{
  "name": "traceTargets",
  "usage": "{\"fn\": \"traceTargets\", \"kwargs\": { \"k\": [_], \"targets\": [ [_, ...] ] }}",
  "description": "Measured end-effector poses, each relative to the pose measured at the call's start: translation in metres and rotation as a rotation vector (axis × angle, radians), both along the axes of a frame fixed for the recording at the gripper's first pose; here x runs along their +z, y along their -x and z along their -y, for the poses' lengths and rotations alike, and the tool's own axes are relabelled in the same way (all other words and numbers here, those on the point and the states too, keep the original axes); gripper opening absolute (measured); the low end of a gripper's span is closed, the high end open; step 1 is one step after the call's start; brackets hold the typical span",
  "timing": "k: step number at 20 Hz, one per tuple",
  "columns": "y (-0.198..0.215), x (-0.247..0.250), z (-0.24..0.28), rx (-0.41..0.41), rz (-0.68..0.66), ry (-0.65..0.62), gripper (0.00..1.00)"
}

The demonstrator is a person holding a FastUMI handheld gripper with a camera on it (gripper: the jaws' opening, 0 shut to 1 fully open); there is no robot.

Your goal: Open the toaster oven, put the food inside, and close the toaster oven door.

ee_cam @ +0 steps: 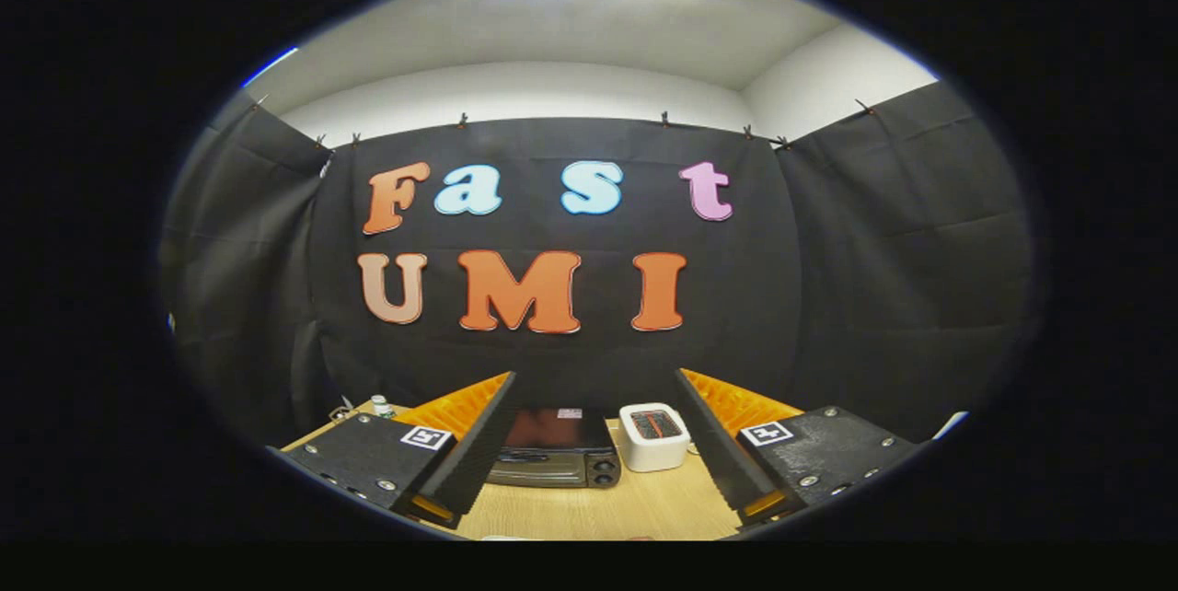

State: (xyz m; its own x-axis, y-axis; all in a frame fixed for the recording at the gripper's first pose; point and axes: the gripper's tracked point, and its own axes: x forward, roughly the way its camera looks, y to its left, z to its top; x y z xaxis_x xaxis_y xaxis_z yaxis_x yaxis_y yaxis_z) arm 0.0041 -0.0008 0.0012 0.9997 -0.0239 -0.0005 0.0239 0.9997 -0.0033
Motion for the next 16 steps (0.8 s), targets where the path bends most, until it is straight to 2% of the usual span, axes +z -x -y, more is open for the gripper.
{"fn": "traceTargets", "kwargs": {
  "k": [12,16],
  "targets": [
    [-0.002,-0.004,-0.002,0.028,-0.026,0.0,0.98],
    [-0.01,-0.02,-0.023,0.061,-0.054,-0.004,0.98]
  ]
}}
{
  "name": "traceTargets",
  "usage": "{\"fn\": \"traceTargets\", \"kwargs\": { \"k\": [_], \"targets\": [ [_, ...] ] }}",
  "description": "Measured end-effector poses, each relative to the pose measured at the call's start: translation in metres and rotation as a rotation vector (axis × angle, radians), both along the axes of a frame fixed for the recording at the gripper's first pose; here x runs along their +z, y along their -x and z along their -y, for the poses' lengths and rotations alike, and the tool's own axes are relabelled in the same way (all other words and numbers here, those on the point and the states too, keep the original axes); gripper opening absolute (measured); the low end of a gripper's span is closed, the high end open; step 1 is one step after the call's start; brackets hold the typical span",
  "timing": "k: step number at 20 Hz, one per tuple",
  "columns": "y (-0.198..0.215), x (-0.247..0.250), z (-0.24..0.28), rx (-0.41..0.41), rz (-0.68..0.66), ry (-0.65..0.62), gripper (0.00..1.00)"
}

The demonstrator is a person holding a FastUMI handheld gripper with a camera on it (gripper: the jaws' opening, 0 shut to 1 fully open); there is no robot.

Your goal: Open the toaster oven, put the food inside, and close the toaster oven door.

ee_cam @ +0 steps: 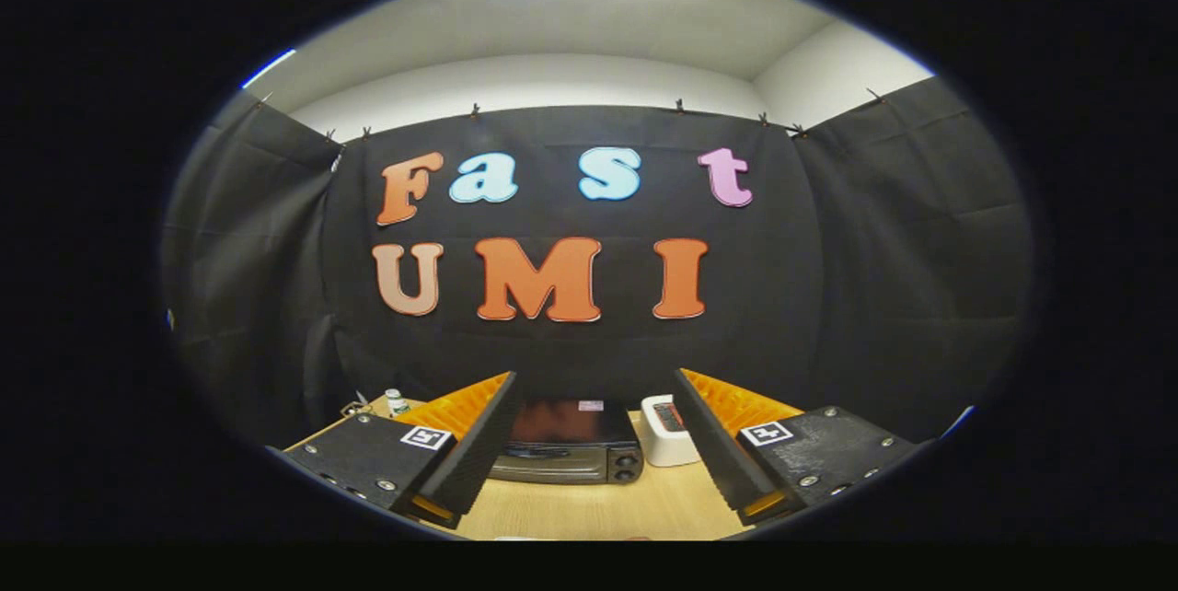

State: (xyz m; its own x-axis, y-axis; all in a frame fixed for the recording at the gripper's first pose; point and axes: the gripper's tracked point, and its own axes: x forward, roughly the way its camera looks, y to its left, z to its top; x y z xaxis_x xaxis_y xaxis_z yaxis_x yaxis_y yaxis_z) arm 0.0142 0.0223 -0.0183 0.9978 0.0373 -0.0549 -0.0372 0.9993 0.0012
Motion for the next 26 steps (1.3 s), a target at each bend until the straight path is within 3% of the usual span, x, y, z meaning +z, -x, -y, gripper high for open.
{"fn": "traceTargets", "kwargs": {
  "k": [13,23,26],
  "targets": [
    [-0.053,-0.051,-0.068,0.082,-0.07,-0.001,0.98],
    [-0.129,-0.139,-0.101,0.107,-0.177,0.04,0.98],
    [-0.151,-0.187,-0.114,0.116,-0.272,0.031,0.98]
  ]
}}
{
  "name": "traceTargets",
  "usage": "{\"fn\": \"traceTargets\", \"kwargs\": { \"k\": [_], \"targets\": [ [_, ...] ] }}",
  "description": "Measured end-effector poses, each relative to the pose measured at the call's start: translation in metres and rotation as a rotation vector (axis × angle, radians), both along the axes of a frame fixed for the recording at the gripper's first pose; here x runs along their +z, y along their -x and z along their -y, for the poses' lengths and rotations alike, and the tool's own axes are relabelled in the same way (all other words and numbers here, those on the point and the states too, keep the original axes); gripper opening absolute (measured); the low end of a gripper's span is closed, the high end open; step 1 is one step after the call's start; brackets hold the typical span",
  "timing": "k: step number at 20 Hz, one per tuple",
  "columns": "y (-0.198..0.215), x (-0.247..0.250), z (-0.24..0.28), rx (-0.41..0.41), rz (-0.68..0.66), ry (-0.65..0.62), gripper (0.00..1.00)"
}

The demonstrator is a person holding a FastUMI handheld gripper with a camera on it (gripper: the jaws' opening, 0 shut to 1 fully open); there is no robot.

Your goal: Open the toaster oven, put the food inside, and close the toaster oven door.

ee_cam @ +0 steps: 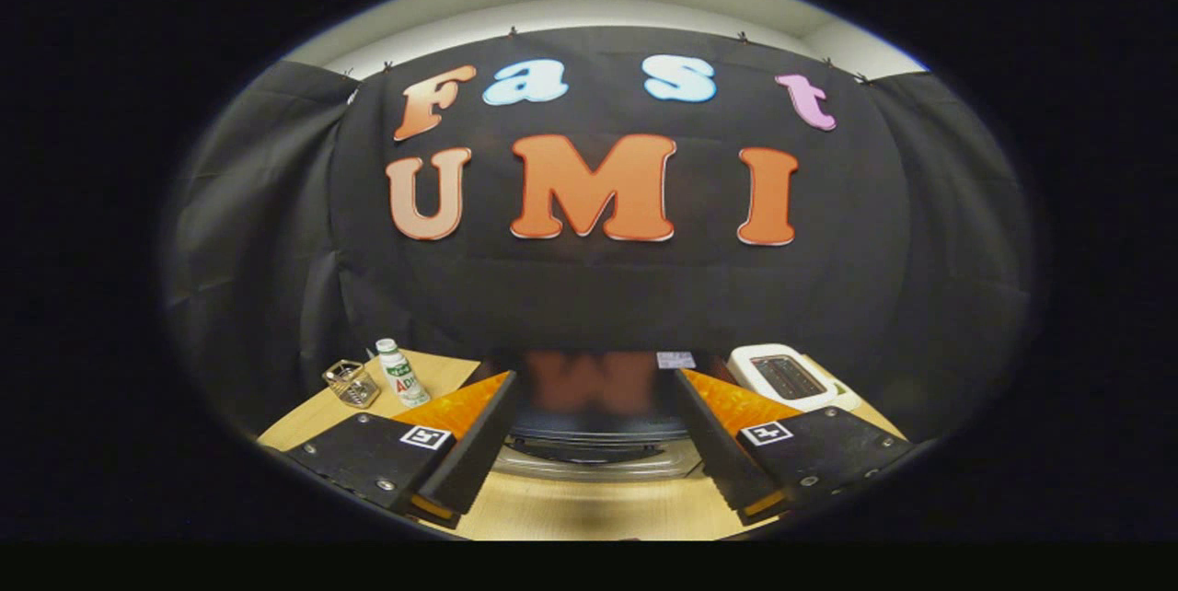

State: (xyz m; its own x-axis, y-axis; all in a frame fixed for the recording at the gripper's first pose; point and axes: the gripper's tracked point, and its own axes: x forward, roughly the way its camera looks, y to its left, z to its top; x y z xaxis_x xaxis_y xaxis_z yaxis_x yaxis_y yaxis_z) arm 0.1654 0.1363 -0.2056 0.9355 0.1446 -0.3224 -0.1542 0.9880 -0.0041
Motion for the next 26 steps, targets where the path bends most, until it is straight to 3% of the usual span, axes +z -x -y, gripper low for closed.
{"fn": "traceTargets", "kwargs": {
  "k": [4,8,13,26],
  "targets": [
    [-0.021,-0.062,-0.006,0.002,-0.11,0.055,0.99],
    [-0.031,-0.087,-0.009,0.013,-0.141,0.098,0.99],
    [-0.032,-0.092,-0.012,0.009,-0.164,0.027,0.99],
    [-0.015,-0.094,-0.016,0.048,-0.107,0.029,0.99]
  ]
}}
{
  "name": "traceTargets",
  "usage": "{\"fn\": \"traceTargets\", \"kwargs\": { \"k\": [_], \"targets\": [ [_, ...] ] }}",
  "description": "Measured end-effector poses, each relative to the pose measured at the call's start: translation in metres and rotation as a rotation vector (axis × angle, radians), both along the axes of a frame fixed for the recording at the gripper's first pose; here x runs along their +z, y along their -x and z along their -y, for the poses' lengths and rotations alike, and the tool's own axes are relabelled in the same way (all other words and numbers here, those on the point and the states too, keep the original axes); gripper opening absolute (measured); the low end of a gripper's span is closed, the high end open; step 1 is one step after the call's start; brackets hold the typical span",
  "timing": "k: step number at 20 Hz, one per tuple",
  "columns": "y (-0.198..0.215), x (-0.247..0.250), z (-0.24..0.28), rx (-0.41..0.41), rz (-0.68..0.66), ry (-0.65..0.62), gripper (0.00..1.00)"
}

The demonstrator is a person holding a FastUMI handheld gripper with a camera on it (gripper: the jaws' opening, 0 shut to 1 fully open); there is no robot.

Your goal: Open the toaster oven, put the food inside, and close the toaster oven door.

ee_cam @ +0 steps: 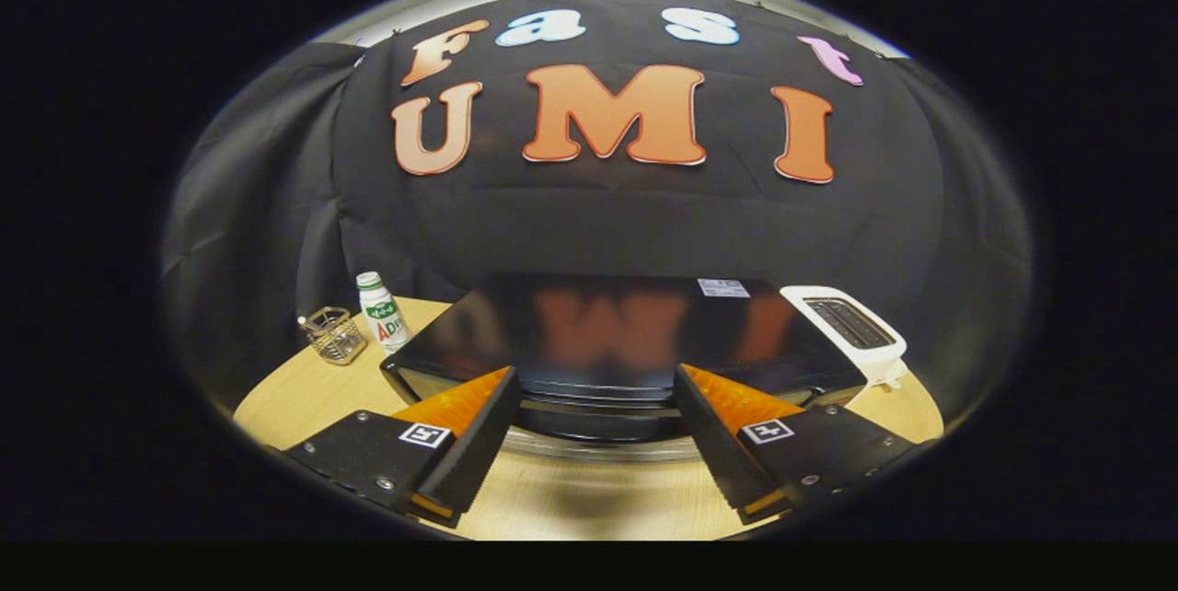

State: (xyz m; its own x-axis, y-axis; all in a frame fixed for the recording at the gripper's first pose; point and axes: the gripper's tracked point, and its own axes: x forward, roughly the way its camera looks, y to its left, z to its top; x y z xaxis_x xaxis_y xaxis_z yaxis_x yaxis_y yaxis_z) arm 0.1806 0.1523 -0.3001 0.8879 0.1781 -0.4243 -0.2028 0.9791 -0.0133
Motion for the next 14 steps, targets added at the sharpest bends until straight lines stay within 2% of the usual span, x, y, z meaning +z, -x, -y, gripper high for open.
{"fn": "traceTargets", "kwargs": {
  "k": [3,4,14],
  "targets": [
    [0.01,0.0,0.0,0.018,-0.01,0.024,0.99],
    [0.017,-0.008,0.001,0.01,-0.06,-0.01,0.99],
    [0.076,-0.012,0.006,0.022,-0.046,0.031,0.99]
  ]
}}
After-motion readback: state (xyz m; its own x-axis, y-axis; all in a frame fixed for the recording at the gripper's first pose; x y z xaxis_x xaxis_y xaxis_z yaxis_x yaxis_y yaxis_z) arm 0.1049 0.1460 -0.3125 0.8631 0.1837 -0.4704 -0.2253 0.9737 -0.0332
